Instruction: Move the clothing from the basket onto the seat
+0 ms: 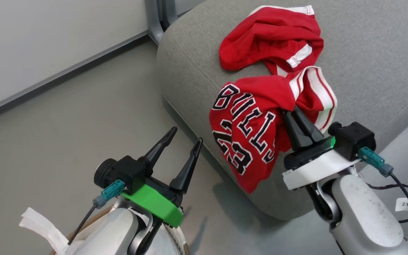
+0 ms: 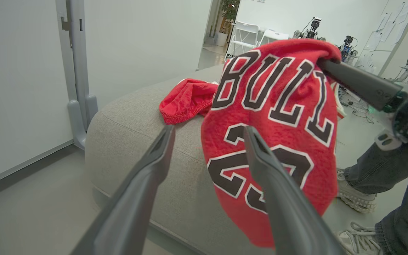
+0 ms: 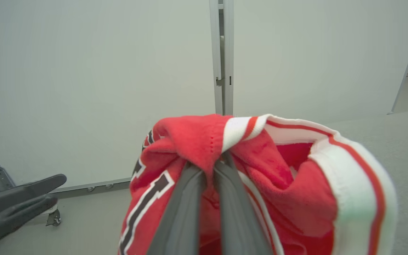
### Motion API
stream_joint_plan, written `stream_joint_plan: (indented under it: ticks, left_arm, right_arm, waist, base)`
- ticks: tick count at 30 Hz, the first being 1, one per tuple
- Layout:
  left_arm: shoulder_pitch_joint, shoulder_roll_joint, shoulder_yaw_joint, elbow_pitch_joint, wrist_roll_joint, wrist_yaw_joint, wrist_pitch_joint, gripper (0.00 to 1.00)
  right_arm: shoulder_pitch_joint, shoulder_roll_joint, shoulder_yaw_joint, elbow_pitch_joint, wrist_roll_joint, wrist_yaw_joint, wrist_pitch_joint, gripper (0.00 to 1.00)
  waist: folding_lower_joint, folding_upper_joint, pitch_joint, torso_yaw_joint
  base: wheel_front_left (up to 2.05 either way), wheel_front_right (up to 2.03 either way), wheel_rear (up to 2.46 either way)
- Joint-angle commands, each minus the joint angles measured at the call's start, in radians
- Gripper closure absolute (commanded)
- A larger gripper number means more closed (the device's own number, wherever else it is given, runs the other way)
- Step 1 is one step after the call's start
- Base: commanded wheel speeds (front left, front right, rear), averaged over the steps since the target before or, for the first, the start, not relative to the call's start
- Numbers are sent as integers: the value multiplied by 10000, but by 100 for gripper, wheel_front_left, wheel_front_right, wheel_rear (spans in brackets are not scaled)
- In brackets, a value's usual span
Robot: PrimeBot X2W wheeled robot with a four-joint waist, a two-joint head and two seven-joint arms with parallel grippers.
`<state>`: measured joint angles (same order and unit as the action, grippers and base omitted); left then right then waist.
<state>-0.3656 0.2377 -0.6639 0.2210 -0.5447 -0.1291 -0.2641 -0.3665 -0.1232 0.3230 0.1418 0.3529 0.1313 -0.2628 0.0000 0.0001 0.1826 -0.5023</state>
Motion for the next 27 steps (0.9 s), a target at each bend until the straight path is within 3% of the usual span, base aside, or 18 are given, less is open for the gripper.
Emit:
stream_joint_plan:
  ticks: [1, 12, 19, 24, 27]
  left_arm:
    - [-135, 205, 48, 19, 42, -26, 0, 0]
    - [-563, 1050, -152, -218, 103, -26, 0, 0]
    - [-805, 1666, -305, -527, 52, -26, -1, 0]
    - [-1128, 1717, -427, -729, -61, -26, -1, 0]
    - [-1227, 1751, -268, -754, -124, -26, 0, 0]
  right_arm:
    - [-332, -115, -270, -75, -224, -11, -29, 100]
    - [-3341, -1614, -2709, 849, -1987, -11, -27, 100]
    - [-5504, -2343, -4012, 2398, -3190, -12, 122, 100]
    - [-6416, -2916, -4840, 3426, -3995, -14, 578, 100]
    - [-6494, -2887, -5415, 3955, -4456, -12, 756, 100]
  waist:
    - [0, -1, 674, -377]
    - [0, -1, 2287, 540]
    - [0, -1, 3282, 1402]
    - [0, -1, 3851, 2248]
    - [0, -1, 4077, 2573]
  base:
    - [0, 0, 0]
    - [0, 0, 0]
    - [0, 0, 0]
    - [0, 0, 0]
    - [0, 0, 0]
